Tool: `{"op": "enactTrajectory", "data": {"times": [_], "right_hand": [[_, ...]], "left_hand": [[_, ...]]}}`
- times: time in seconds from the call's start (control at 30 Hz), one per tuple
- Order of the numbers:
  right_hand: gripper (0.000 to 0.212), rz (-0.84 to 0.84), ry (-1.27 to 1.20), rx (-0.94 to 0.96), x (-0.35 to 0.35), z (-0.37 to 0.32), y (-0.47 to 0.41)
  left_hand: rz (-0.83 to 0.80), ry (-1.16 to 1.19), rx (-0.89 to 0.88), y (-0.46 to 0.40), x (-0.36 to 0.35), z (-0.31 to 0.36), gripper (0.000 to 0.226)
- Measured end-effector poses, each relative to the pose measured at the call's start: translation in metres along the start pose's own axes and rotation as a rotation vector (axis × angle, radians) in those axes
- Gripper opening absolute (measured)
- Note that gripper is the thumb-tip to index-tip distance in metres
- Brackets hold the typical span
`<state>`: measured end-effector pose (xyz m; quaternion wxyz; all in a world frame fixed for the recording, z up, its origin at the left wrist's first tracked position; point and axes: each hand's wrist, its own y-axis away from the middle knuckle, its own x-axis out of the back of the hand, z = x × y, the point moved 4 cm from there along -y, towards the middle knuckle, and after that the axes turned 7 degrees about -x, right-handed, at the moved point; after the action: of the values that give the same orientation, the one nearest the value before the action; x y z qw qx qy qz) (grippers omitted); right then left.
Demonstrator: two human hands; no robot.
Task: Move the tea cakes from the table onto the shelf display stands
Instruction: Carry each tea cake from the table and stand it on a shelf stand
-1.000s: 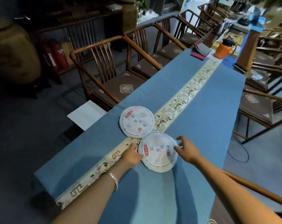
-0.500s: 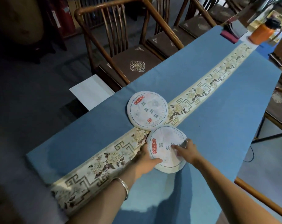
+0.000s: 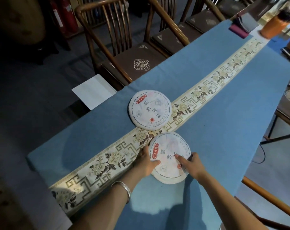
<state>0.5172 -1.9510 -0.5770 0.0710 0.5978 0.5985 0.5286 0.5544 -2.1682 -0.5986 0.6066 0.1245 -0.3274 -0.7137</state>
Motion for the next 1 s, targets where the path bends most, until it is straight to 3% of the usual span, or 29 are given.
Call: {"op": "enactTrajectory", "data": {"times": [0.13,0.4,0.63,0.83,0.93,1.0], "right_hand": [[0.066,-0.030,0.027,-0.045,-0.005,0.017,0.013],[0.052,-0.166,-0.258,-0.074,-0.038,0.061,0.085],[0.033,-0.183,-0.446,0.144,-0.054,0.053,0.147],[0.055,-0.242,-0.518,0.412,-0.053,0.019,0.195],[0.082,-0.234,-0.607,0.479,-0.055,0.013,0.221],[0.077,-0.251,-0.600,0.622,-0.056,0.007,0.241]], "left_hand": [[0.026,-0.016,-0.081,0.013,0.005,-0.008,0.067],[0.044,0.343,-0.109,0.064,0.017,-0.029,0.058],[0.143,0.614,-0.110,0.117,0.044,-0.024,0.050],[0.165,0.762,-0.244,0.173,0.071,0.007,0.061],[0.189,0.736,-0.324,0.209,0.084,0.017,0.051],[0.199,0.751,-0.362,0.235,0.094,0.018,0.054]]}}
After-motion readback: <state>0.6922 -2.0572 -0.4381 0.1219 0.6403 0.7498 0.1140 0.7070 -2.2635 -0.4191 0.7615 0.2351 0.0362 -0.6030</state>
